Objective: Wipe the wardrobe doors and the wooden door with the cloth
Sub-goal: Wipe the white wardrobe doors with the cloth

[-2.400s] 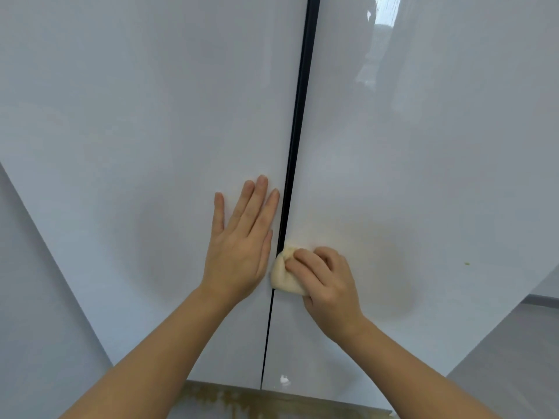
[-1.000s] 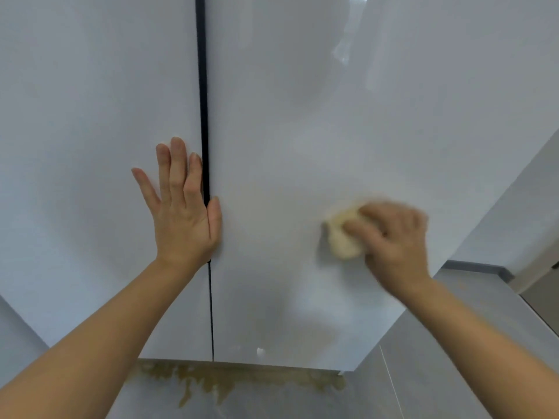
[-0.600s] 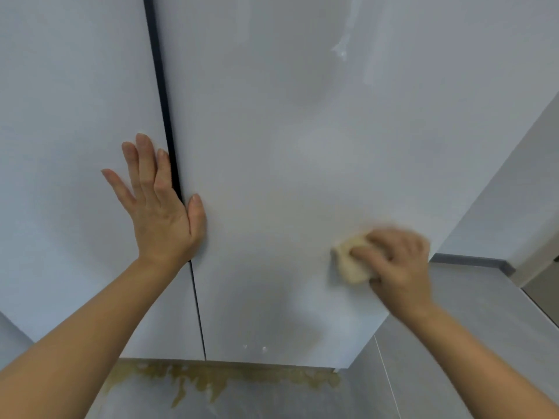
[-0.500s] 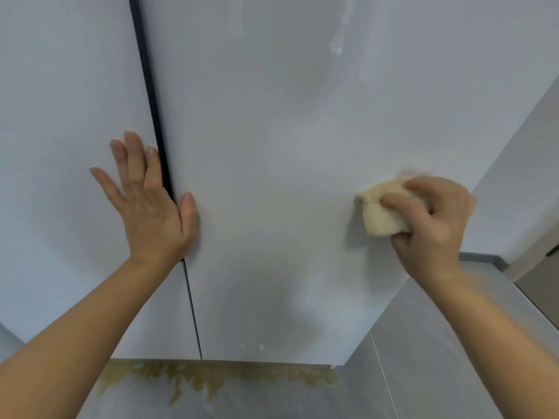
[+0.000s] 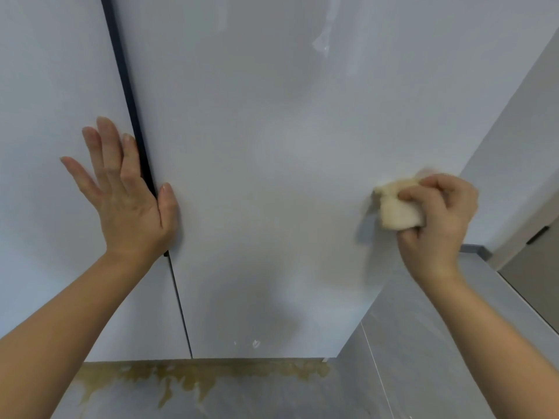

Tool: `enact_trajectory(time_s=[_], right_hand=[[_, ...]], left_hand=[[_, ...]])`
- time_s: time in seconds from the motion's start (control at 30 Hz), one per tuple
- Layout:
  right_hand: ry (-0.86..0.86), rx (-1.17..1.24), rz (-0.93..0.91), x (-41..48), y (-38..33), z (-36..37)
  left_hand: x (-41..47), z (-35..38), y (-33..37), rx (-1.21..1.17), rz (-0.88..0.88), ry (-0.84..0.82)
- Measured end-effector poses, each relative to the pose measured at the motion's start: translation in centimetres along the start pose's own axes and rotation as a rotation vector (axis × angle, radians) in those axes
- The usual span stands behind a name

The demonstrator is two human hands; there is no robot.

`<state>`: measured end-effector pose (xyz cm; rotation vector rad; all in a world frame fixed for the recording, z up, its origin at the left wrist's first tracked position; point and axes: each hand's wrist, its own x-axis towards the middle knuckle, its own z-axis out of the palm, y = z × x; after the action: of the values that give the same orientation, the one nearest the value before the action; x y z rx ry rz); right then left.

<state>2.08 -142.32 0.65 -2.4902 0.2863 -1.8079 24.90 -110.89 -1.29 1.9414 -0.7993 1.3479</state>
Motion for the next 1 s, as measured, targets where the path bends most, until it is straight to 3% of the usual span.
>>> enact_trajectory(time_s=[0.07, 0.13, 0.23, 0.33, 0.57, 0.77, 1.0], right_hand=[[0.064, -0.010, 0.045, -0.3, -0.3, 0.4], [-0.013, -0.043, 0.003, -3.8, 0.1, 1.5], [-0.204, -0.127, -0.188, -9.8, 0.4, 3.2], [-0.221, -0.141, -0.351, -9.7, -0.9, 3.9], [0.013, 0.097, -0.136, -3.1, -9.1, 6.7], [-0.257, 0.002, -0.464, -12.6, -12.9, 11.8], [0.012, 0.129, -0.235, -1.9, -19.3, 11.5]], left_hand=[[0.0, 0.0, 0.0, -0.005, 0.012, 0.002], [0.0, -0.1, -0.1, -0.014, 0.017, 0.002], [-0.2, 0.0, -0.2, -0.010, 0.030, 0.002], [-0.1, 0.0, -0.2, -0.015, 0.036, 0.010], [-0.3, -0.6, -0.6, 0.006, 0.032, -0.034], [-0.8, -2.6, -1.9, 0.095, 0.060, -0.206], [-0.7, -3.7, -2.4, 0.147, 0.079, -0.286]])
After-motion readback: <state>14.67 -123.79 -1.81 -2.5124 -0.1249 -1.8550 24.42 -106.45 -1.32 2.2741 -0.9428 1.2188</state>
